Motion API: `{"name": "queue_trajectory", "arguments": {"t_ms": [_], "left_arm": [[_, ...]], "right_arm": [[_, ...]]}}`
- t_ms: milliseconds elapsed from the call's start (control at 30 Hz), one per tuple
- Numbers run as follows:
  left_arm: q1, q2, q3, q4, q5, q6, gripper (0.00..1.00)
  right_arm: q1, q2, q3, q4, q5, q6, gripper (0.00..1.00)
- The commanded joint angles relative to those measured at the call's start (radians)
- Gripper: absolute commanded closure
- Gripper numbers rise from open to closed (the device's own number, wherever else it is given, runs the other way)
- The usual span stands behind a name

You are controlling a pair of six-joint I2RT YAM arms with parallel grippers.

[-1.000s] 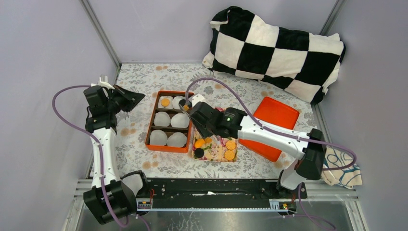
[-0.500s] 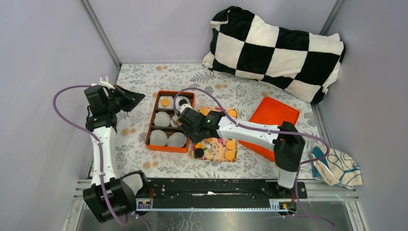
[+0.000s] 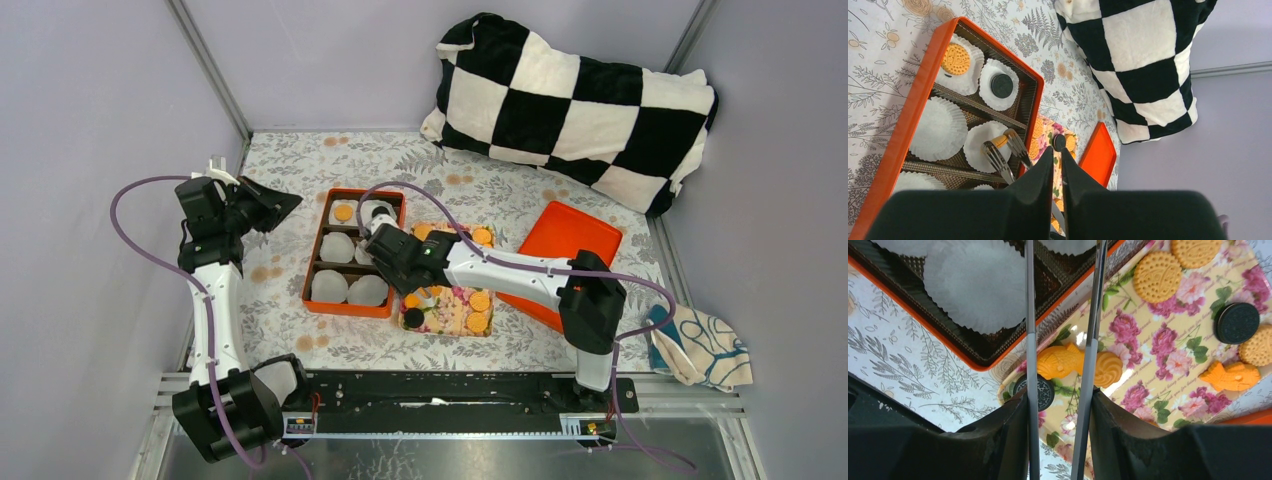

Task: Pack the cookies

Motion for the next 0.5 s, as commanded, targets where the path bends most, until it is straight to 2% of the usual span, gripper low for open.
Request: {"name": "queue_trajectory", "arguments": {"t_ms": [0, 67, 100, 200, 467], "left_arm": [[0.008, -0.003, 0.018, 0.045, 0.030, 0.026, 0.86], [0.008, -0.003, 0.018, 0.047, 0.037, 0.026, 0.85], [0.007, -0.004, 0.017, 0.052, 0.041, 0.027, 0.85], [0.008, -0.003, 0.016, 0.054, 0.044, 0.029, 0.84], [0.008, 0.012, 0.016, 0.061, 0.053, 0.023, 0.84]], "right_arm": [[0.007, -0.011, 0.093, 0.054, 0.055, -0.022, 0.61], [0.007, -0.014, 0.111, 0.054, 0.060, -0.025, 0.60], [0.007, -0.017, 0.116, 0.054, 0.070, -0.026, 0.54], [0.007, -0.023, 0.129, 0.054, 0.088, -0.036, 0.51], [0.007, -0.073, 0.081, 0.029, 0.097, -0.032, 0.52]]}}
